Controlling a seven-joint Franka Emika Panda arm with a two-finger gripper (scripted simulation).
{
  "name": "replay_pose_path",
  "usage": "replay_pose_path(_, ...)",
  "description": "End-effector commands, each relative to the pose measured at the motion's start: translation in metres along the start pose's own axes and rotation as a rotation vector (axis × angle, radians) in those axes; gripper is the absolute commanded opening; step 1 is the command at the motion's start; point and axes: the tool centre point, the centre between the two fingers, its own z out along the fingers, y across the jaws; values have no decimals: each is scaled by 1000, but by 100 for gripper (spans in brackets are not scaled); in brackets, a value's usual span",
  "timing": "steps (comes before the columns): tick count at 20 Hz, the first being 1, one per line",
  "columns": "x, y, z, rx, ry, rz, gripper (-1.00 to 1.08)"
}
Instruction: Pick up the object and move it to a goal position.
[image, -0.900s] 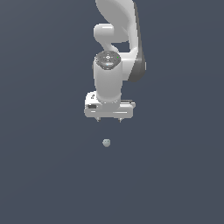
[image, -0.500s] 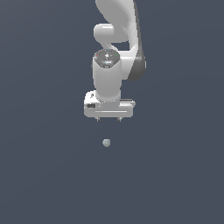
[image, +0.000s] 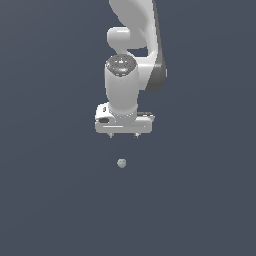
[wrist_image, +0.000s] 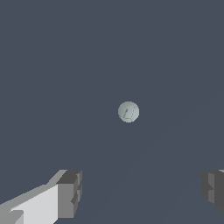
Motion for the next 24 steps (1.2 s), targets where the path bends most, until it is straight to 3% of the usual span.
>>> replay_pose_path(1, 1, 0, 2, 0, 0, 2, 100)
replay_pose_path(24, 45, 13, 104, -1, 5, 109, 100)
